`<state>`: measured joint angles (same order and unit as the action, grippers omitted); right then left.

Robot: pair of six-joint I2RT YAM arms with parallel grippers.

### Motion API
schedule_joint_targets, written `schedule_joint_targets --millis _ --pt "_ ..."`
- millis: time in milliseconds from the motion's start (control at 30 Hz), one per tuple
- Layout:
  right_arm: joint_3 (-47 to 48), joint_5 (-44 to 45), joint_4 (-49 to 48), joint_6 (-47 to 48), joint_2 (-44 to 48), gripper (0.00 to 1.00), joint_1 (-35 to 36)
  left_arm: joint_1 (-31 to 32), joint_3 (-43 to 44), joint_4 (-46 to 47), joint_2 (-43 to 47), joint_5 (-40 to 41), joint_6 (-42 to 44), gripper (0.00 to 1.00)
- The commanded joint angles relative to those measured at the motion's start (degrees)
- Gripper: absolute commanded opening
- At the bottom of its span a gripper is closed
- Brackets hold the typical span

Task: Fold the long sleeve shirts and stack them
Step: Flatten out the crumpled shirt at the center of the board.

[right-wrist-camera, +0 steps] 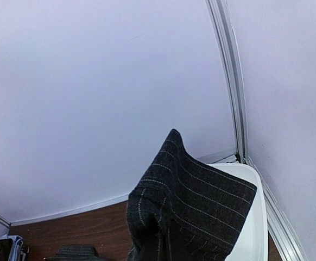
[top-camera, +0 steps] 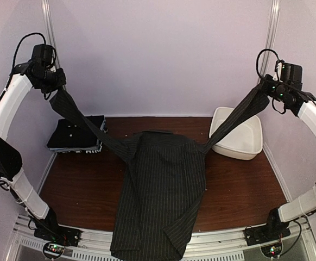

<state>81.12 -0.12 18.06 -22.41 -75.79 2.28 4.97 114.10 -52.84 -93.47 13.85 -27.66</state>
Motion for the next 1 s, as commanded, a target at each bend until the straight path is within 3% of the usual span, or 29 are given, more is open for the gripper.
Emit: schedule_joint_targets --millis 0,367,967 --pt "2.69 -6.2 -2.01 -1.82 -2.21 0.0 -1.58 -2.63 4.14 -0.51 -4.15 -3.38 2.22 0.0" --pt "3.91 -9.96 -1.19 -1.84 -3.89 0.02 -4.46 -10.92 15.48 -2.98 -11.64 -10.07 3.6 0.0" --pt "2.52 -14.93 -1.16 -0.36 -3.42 0.06 -4.48 -14.64 21.98 -0.33 -16.58 -17.71 2.02 0.0"
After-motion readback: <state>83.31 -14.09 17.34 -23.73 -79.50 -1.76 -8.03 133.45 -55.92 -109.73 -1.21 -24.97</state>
